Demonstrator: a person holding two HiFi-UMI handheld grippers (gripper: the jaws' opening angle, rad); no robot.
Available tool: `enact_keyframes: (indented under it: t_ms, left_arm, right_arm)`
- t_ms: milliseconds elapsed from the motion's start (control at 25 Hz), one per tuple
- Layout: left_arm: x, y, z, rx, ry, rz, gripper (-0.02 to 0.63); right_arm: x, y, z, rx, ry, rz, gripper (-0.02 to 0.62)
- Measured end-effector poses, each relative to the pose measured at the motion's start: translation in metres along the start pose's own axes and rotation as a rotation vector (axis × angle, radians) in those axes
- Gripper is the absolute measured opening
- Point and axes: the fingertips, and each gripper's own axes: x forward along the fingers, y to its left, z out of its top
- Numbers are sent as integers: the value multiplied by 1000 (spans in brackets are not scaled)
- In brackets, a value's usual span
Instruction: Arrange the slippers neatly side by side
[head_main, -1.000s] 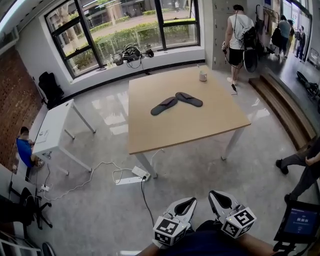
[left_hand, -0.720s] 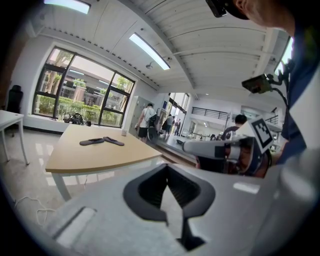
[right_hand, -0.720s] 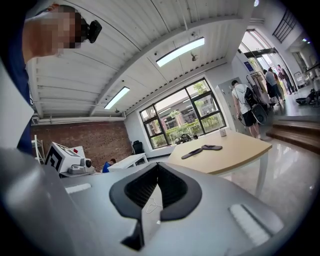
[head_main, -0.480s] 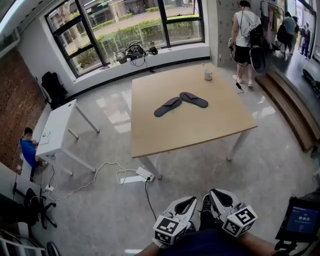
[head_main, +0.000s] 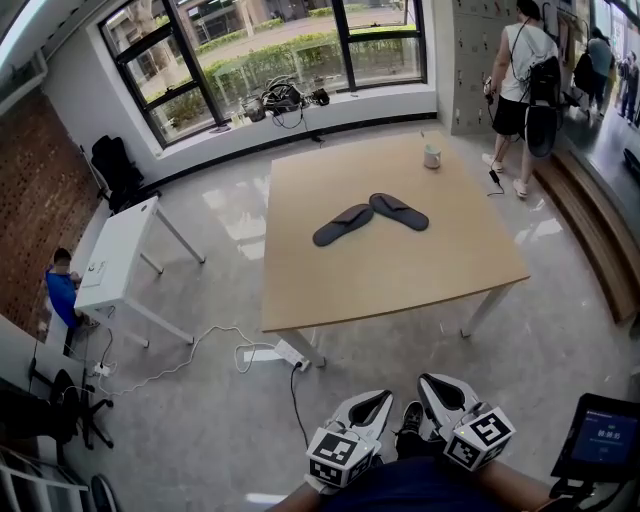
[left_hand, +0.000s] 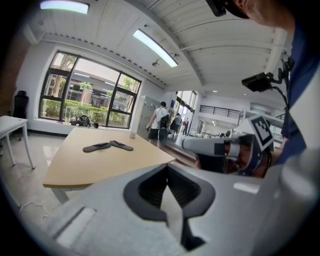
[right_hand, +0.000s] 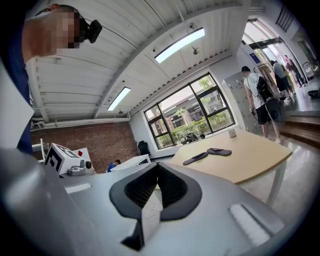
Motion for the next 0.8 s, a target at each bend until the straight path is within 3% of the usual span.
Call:
enact_keyframes:
  t_ms: [400,800]
  left_arm:
    - [70,25,45,-2,-13,25,5]
    - [125,40,62,-12,-31,62,5]
  right_arm:
    - [41,-65,44,-3,-2,14,11]
    - [65,-119,65,0,3,38,11]
